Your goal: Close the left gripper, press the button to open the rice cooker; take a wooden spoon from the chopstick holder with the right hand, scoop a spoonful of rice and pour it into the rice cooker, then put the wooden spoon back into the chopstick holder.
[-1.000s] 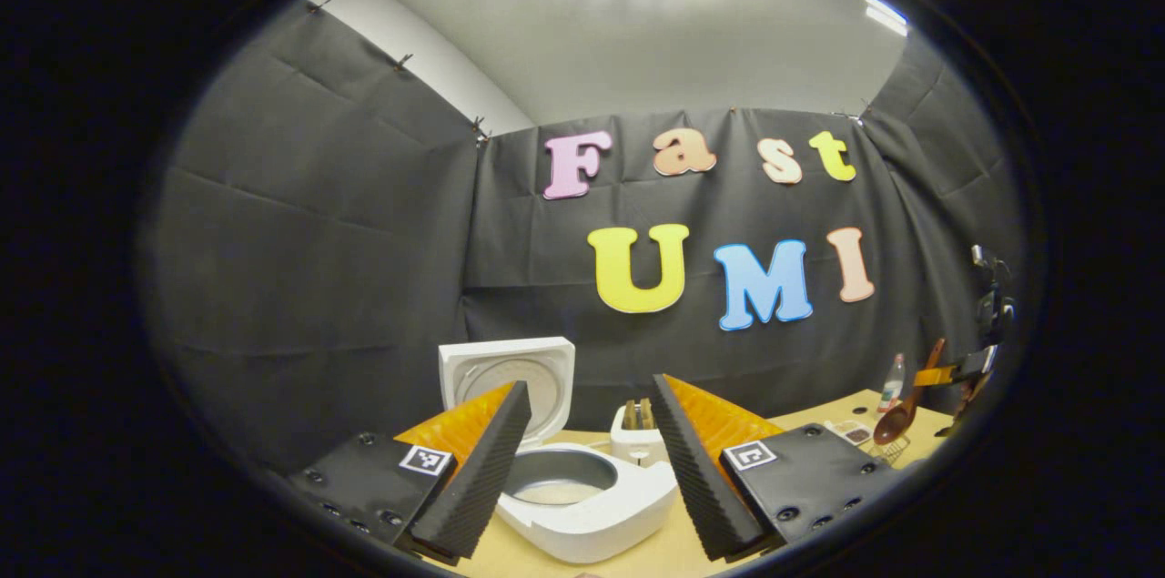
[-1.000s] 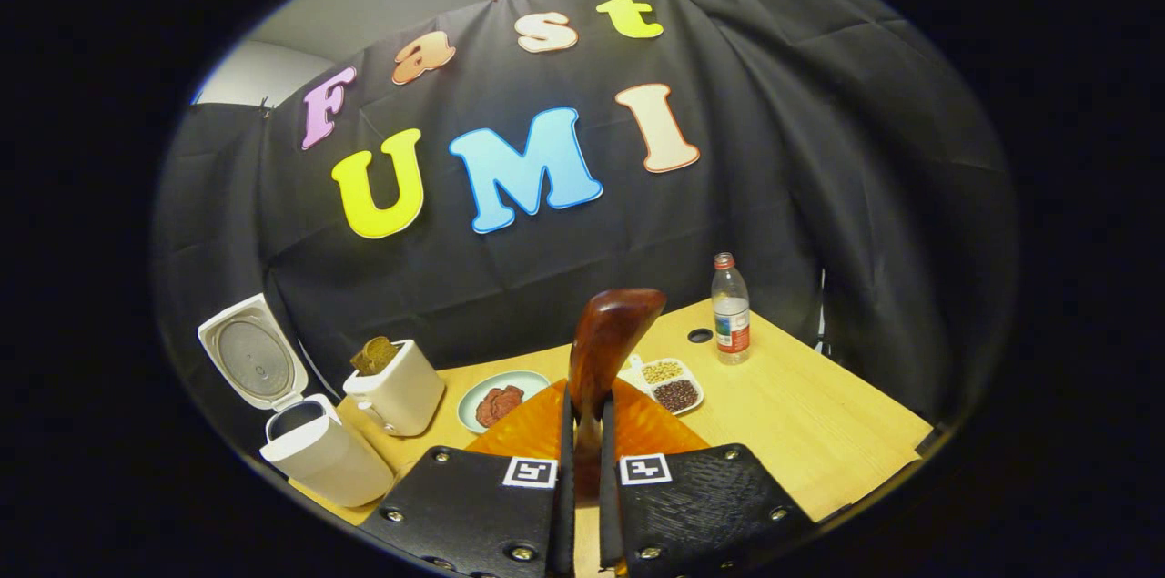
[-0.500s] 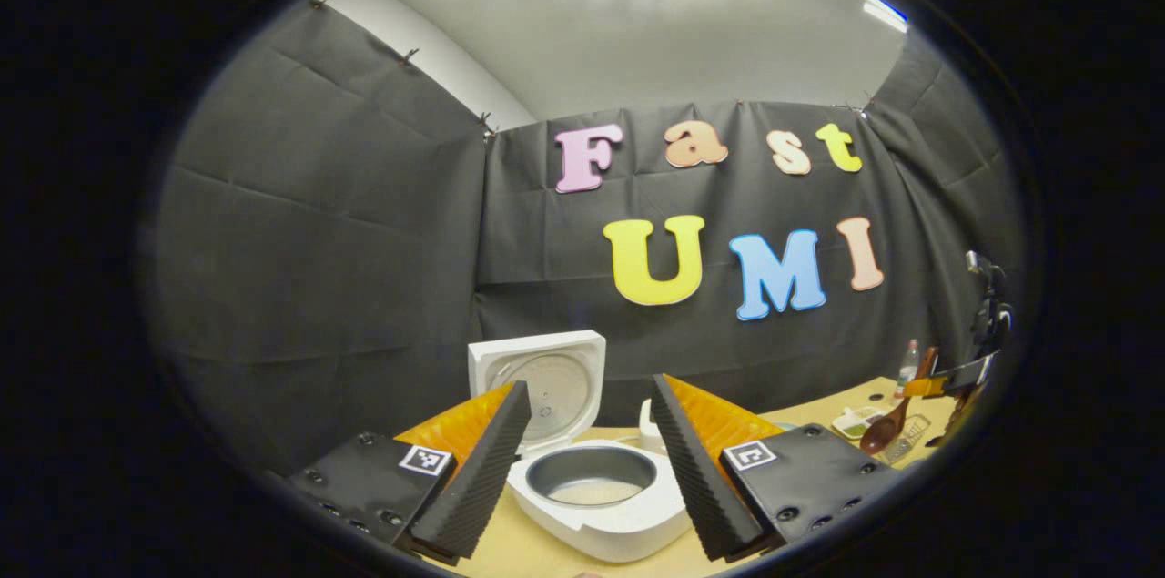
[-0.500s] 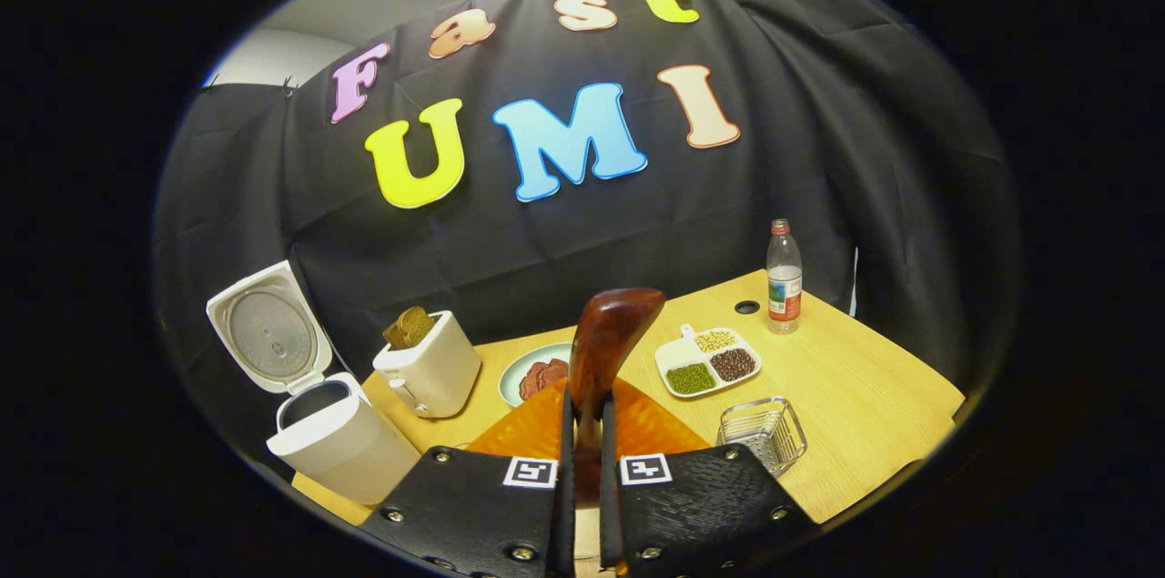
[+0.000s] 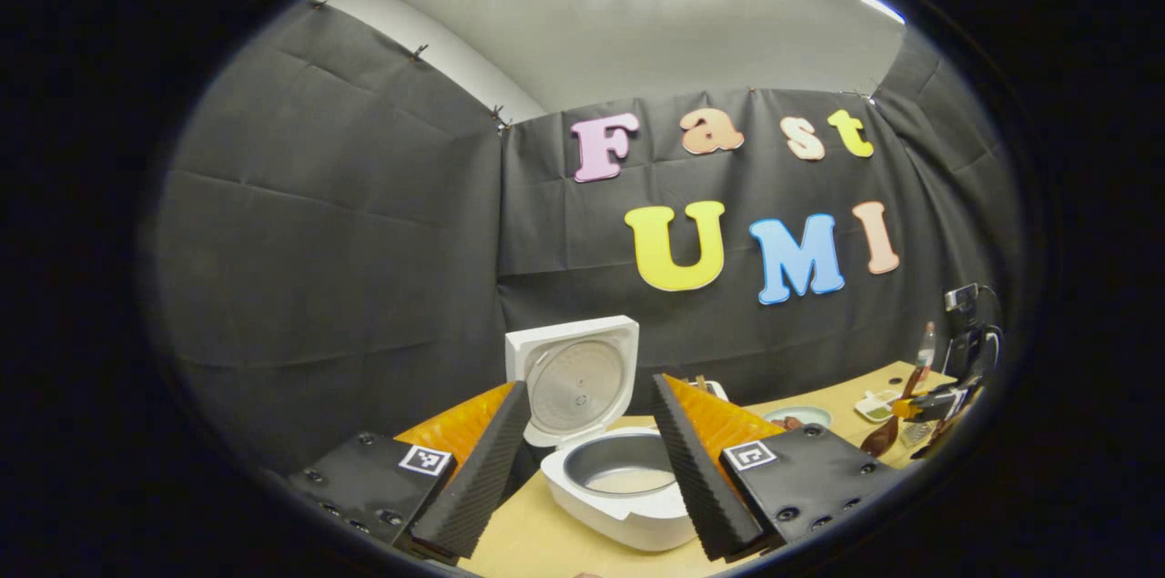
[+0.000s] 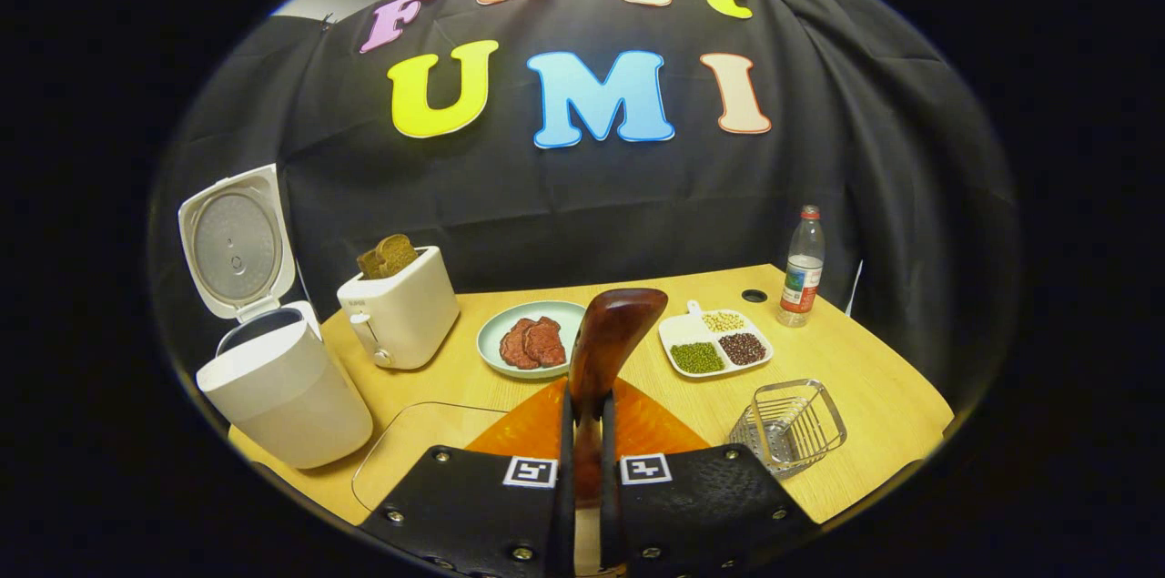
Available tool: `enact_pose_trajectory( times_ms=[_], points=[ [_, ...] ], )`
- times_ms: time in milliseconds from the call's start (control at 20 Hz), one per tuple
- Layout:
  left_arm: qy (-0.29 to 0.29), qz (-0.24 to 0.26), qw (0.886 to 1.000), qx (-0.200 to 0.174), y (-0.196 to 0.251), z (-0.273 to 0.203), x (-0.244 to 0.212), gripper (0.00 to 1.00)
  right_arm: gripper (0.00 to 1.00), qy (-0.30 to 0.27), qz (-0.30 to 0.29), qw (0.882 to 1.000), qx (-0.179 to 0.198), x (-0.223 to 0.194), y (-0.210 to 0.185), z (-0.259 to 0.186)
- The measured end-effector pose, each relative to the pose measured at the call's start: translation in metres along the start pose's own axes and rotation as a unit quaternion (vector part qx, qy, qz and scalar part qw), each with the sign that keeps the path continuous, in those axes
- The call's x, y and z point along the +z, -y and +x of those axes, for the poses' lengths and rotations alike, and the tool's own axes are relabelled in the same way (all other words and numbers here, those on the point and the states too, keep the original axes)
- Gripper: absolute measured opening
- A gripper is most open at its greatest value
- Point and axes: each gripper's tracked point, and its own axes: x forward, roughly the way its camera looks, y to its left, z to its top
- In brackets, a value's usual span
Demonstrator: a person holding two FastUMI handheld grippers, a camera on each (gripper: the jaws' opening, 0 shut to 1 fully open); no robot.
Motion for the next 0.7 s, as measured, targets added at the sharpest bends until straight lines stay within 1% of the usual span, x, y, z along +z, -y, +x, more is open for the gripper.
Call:
enact_pose_trajectory(
  times_ms=[50,100,150,250,700],
  points=[
    [-0.001,0.001,1.000,0.004,-0.003,-0.003,-0.001,0.93,0.11,-0.003,-0.005,1.000,-0.002,-0.003,-0.002,0.003],
    [-0.002,0.003,1.000,0.008,-0.007,-0.006,-0.002,0.93,0.11,-0.006,-0.009,1.000,-0.003,-0.007,-0.004,0.006],
    [-0.002,0.004,1.000,0.011,-0.010,-0.009,-0.002,0.89,0.11,-0.010,-0.011,1.000,-0.004,-0.011,-0.007,0.009],
    [-0.003,0.006,1.000,0.016,-0.015,-0.010,-0.002,0.89,0.11,-0.017,-0.011,1.000,0.000,-0.019,-0.015,0.012],
    [-0.007,0.001,1.000,0.018,-0.015,-0.013,-0.007,0.89,0.11,-0.042,0.031,0.997,0.051,-0.036,-0.064,0.007]
  ],
)
